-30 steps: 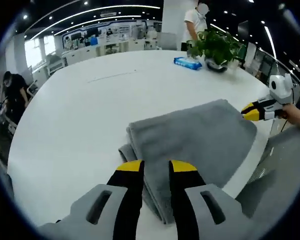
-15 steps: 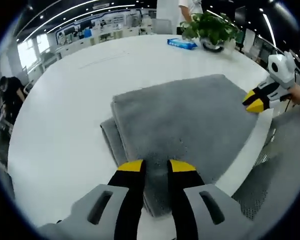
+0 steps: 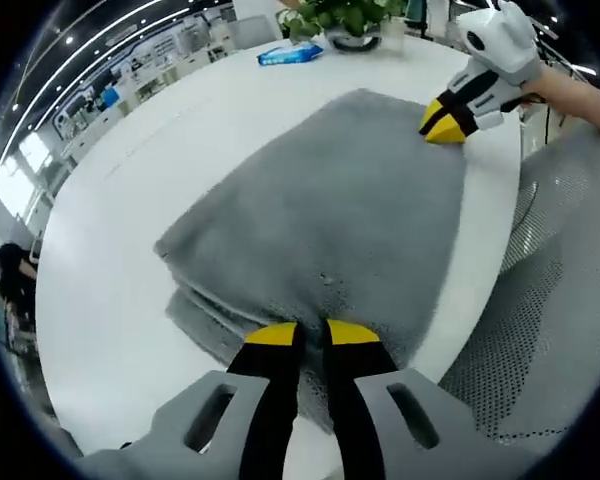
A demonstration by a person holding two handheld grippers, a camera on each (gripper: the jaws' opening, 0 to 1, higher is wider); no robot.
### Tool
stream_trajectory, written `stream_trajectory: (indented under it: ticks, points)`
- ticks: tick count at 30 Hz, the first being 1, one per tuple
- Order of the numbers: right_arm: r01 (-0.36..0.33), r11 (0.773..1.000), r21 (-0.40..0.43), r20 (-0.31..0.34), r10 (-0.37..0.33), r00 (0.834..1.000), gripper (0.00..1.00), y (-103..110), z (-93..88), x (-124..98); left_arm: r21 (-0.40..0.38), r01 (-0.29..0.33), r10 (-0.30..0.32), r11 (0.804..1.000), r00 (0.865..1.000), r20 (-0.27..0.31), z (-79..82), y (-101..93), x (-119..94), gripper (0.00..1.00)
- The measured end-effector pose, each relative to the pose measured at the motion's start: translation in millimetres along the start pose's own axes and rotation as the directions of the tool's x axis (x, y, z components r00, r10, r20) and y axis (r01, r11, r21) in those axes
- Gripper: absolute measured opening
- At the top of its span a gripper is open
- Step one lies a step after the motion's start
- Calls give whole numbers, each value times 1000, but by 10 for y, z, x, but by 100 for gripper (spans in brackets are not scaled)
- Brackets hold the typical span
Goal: Open the folded towel by lifting each exposed corner and separating the folded layers until the towel lies flat within the target outline without major curled edges
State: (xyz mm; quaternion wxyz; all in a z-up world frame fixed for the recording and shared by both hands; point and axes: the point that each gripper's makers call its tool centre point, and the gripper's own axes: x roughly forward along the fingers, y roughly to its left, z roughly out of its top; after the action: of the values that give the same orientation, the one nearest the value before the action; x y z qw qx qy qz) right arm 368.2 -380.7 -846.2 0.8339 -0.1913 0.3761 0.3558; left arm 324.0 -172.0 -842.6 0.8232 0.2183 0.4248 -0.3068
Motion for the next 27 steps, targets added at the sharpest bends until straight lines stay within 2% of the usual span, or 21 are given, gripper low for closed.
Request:
stream_trajectory:
  ticks: [5, 9, 14, 18, 20, 23, 25, 27]
  points:
    - [26, 999, -34, -14, -26, 1000, 4, -164, 24, 33, 42, 29, -28, 999, 1000, -5, 48, -165, 9, 8]
    - [42, 998, -40, -18, -43, 999, 4, -259, 34, 46, 42, 48, -48, 998, 999, -3, 76, -273, 20, 7]
    - [48, 999, -22, -15, -48, 999, 4, -285, 35, 48, 34, 57, -57, 998, 998, 13, 77, -302, 15, 8]
    - [44, 999, -9, 4, -44, 999, 4, -284, 40, 18, -17, 79, -78, 997, 995, 64, 81, -273, -10, 9]
    - [44, 996, 80, 27, -46, 999, 5, -272, 68, -23, -67, 89, -83, 994, 993, 89, 88, -231, -52, 10]
    - [0, 991, 134, 78, -10, 997, 5, -161, 157, -142, -79, 72, -64, 994, 993, 101, 101, -127, -146, 11]
    - [-14, 989, 146, 84, 2, 996, 5, -55, 175, -186, -99, 47, -35, 994, 992, 124, 153, -18, -204, 11]
    - [-72, 989, 130, 78, 62, 995, 5, 182, 169, -192, -115, 31, -15, 993, 990, 141, 208, 89, -234, 11]
